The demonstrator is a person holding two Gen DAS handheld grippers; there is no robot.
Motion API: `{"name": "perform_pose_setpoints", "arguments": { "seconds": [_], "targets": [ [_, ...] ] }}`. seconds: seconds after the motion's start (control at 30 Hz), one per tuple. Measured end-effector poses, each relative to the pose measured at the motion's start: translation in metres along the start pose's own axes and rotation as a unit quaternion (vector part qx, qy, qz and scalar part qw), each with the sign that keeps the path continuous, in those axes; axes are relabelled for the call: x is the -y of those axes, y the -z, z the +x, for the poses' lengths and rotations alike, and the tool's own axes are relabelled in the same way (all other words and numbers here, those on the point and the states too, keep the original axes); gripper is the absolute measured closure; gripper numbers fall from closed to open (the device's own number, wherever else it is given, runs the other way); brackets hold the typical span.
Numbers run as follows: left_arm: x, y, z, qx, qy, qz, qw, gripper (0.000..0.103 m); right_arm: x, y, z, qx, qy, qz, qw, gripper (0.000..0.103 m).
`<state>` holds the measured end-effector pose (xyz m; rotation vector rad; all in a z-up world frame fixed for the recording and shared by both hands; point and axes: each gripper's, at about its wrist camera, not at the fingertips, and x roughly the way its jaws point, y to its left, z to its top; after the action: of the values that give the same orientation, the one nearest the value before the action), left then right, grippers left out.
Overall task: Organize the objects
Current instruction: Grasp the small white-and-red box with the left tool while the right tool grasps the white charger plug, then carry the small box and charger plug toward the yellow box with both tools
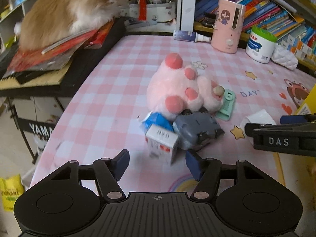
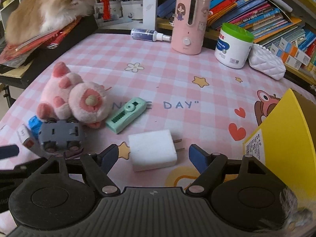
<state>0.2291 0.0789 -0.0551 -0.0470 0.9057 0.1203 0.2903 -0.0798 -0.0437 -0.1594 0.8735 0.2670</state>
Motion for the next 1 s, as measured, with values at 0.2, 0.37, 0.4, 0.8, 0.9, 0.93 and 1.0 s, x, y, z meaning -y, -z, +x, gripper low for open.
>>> {"name": "perform_pose_setpoints", "arguments": {
  "seconds": [0.2,0.37,0.4,0.8,0.9,0.93,1.0],
  "targets": [
    [0.001,-0.005,0.013,-0.006,-0.006,0.007,0.9999,0.057,0.008,-0.001,0.014,-0.021,-0.010,0.020,1.000,0.041],
    [-0.002,-0.003,0.011,0.001,0.004,-0.001,1.0000,0.073,0.005,0.003,0.016,-0.022,-0.017,0.009,1.000,0.053],
    [-0.002,-0.001,0.007,0.007,0.007,-0.003,0.9999,0.073,0.005,0.003,0.015,-0.022,-0.022,0.007,0.999,0.053],
    [-0.013,0.029,-0.047,0.026,0.048,-0.026,0.9982,0.073,-0.018,0.034,-0.032,-0.019,-0.050,-0.004,0.999,0.053],
    [-0.017,0.040,-0.061,0.030,0.065,-0.035,0.9968,0.073,-0.023,0.046,-0.050,-0.016,-0.055,-0.005,0.998,0.053],
    [-0.019,0.044,-0.066,0.032,0.070,-0.036,0.9964,0.073,-0.025,0.050,-0.057,-0.014,-0.056,-0.004,0.998,0.053],
    [-0.021,0.051,-0.078,0.037,0.083,-0.034,0.9953,0.073,-0.026,0.056,-0.068,-0.011,-0.055,-0.004,0.998,0.053]
  ]
}}
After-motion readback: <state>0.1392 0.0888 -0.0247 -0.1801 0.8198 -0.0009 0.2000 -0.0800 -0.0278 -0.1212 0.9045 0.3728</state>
